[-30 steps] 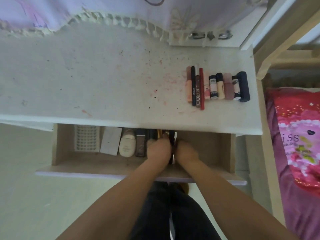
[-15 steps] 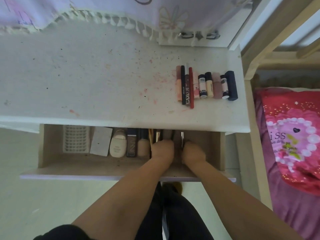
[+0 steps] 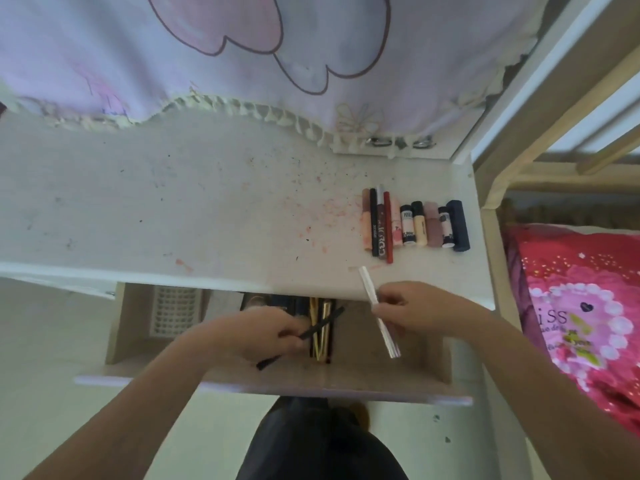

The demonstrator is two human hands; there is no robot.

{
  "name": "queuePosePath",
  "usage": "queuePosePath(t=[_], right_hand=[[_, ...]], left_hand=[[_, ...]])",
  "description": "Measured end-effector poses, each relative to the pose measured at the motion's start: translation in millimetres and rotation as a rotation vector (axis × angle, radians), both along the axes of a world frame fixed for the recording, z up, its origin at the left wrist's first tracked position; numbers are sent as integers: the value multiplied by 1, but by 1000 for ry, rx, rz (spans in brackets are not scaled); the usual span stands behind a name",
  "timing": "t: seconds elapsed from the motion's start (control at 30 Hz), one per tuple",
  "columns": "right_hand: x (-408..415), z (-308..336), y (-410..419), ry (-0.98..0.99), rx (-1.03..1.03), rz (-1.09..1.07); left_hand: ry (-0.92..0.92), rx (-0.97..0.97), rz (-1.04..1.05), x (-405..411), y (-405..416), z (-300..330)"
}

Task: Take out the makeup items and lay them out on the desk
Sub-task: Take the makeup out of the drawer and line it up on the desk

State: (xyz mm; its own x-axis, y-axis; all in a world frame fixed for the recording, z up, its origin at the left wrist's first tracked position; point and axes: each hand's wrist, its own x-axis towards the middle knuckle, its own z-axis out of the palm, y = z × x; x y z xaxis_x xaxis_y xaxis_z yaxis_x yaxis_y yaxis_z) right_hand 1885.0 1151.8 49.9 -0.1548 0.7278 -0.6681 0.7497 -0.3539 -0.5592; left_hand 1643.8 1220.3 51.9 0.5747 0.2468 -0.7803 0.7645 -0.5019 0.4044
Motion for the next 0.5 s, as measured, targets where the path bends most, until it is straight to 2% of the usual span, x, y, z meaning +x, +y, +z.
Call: queuePosePath(t=[0.1,0.2,0.33,0.4,0.5], right_hand=[[5,18,41,6,170,-176],[6,17,76,-76,259,-322],[-4,7,102,-211,348,-410],[-14,0,111,-254,376,-377],[-27,-13,120,-363,418,-287]], left_hand=[[47,19,-71,-2,29,28],[34,25,-115,-3,59,49],[-125,146,173,6,98,51],[-166,252,323,30,103,30],[-177,299,468,73,93,-5]])
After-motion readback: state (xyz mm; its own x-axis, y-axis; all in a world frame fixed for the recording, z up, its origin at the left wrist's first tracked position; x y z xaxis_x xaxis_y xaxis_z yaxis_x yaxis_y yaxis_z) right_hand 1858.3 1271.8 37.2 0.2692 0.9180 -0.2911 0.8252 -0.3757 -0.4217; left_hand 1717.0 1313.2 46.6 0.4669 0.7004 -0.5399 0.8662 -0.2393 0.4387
